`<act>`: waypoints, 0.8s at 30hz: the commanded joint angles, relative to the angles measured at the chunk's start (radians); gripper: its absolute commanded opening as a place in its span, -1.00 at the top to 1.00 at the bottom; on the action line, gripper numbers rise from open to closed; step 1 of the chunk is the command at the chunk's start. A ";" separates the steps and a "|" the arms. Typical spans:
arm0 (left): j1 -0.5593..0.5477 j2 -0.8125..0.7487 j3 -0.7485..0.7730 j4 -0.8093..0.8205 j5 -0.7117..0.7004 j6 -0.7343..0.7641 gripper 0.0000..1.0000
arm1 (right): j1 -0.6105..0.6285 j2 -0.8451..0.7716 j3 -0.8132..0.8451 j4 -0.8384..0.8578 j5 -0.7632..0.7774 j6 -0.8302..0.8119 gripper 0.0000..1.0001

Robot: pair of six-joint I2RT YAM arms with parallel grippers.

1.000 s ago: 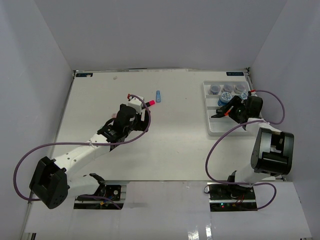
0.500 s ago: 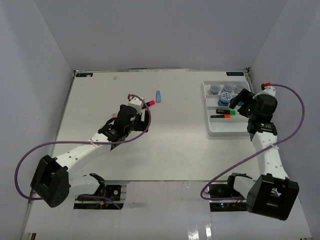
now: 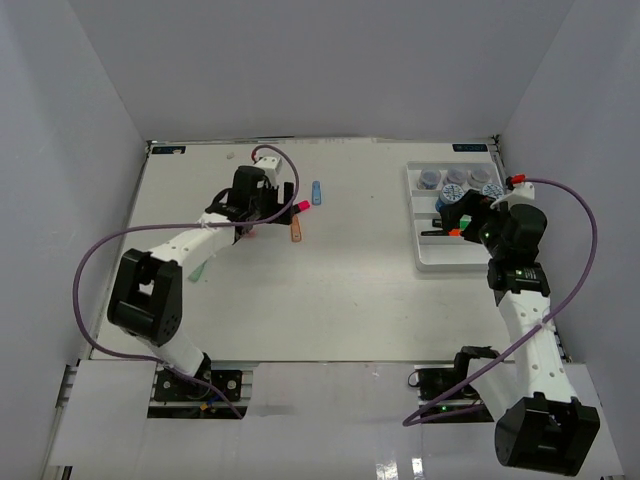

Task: Sort the stationery into containers
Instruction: Pick up the pen from the center of the board.

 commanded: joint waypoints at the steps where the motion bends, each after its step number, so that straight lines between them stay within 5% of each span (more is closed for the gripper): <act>1: -0.004 0.092 0.096 -0.011 0.050 0.116 -0.91 | 0.028 -0.018 -0.004 0.041 -0.075 0.001 -0.96; 24: 0.010 0.453 0.380 0.003 0.185 0.280 -0.58 | 0.148 -0.006 -0.013 0.033 -0.084 -0.046 -0.96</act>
